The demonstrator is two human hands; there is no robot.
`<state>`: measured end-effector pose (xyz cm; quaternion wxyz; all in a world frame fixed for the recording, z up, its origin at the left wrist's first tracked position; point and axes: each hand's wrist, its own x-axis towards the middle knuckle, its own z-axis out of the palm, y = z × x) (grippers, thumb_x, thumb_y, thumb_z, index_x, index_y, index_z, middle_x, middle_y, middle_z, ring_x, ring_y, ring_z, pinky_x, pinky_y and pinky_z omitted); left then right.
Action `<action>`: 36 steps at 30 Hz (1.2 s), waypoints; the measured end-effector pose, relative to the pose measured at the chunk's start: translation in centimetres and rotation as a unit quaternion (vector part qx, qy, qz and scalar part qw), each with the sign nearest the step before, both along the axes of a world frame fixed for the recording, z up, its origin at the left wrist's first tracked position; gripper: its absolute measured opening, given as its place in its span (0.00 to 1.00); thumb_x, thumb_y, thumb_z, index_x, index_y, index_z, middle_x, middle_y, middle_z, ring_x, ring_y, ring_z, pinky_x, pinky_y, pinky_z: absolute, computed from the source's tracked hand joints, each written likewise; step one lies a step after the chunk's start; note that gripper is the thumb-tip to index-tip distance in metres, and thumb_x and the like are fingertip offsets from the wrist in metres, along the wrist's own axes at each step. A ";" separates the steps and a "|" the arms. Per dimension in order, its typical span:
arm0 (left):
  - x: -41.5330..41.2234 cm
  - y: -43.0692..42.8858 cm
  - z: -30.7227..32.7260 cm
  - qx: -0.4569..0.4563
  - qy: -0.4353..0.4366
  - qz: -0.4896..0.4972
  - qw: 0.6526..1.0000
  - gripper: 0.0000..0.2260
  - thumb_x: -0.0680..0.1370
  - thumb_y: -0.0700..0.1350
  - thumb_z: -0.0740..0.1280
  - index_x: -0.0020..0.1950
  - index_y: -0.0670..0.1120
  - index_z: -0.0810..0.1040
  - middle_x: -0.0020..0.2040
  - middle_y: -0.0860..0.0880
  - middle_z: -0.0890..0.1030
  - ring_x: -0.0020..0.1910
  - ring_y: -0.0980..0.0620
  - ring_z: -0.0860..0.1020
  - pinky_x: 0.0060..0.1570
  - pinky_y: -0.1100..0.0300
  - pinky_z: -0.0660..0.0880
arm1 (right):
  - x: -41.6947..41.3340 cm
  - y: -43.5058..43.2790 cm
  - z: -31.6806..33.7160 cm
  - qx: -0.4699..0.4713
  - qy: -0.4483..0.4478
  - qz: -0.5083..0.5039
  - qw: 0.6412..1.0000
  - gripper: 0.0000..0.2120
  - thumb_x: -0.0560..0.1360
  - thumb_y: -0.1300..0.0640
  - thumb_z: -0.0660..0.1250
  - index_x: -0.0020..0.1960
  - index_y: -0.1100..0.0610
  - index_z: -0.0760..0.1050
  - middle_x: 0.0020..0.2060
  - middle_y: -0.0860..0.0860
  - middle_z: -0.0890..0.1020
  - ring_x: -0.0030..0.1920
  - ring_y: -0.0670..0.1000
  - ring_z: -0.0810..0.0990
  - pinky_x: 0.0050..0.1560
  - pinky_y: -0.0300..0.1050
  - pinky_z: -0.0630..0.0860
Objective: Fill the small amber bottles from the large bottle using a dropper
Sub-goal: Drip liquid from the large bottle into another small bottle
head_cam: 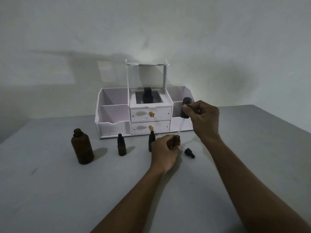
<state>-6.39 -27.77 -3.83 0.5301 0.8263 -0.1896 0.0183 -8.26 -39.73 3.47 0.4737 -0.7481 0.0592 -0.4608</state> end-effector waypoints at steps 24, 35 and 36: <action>-2.2 11.3 1.4 0.012 0.027 -0.088 0.996 0.13 0.76 0.45 0.71 0.60 0.50 0.79 0.49 0.58 0.82 0.47 0.62 0.80 0.47 0.70 0.76 | -1.3 4.6 2.8 0.030 -0.072 0.066 0.995 0.03 0.74 0.59 0.73 0.48 0.56 0.82 0.37 0.47 0.85 0.38 0.49 0.86 0.41 0.47 0.83; 2.2 27.3 2.8 -0.189 -0.046 0.254 0.947 0.06 0.72 0.45 0.74 0.48 0.54 0.83 0.46 0.53 0.85 0.45 0.53 0.83 0.50 0.46 0.81 | 1.8 16.7 6.2 0.002 -0.085 0.217 0.972 0.05 0.75 0.58 0.71 0.51 0.55 0.81 0.40 0.48 0.85 0.40 0.42 0.86 0.43 0.33 0.80; 2.7 27.9 2.3 -0.193 -0.042 0.262 0.945 0.08 0.72 0.46 0.74 0.50 0.54 0.82 0.47 0.53 0.84 0.47 0.53 0.82 0.50 0.46 0.80 | 2.3 17.8 6.3 0.007 -0.080 0.231 0.970 0.05 0.75 0.59 0.71 0.51 0.56 0.81 0.40 0.50 0.86 0.40 0.44 0.86 0.44 0.36 0.81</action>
